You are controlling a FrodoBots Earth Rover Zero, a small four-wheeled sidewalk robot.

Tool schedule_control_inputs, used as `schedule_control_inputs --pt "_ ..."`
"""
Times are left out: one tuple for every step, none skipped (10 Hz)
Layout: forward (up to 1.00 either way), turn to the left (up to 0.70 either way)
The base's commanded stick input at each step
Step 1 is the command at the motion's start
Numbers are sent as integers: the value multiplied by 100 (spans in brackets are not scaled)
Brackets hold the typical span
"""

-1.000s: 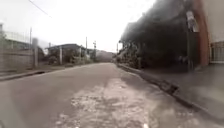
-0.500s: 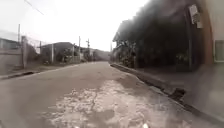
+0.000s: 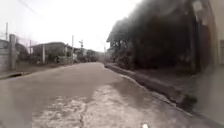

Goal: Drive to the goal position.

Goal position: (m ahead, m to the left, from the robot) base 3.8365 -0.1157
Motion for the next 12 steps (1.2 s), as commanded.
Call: schedule_control_inputs --pt "85 4" --pt "85 5" --pt "85 11" --pt "85 18" --pt "85 27" --pt "85 22" --pt "85 14" --pt "85 9" --pt "85 5" --pt "85 5" --pt "85 10" --pt "85 3"
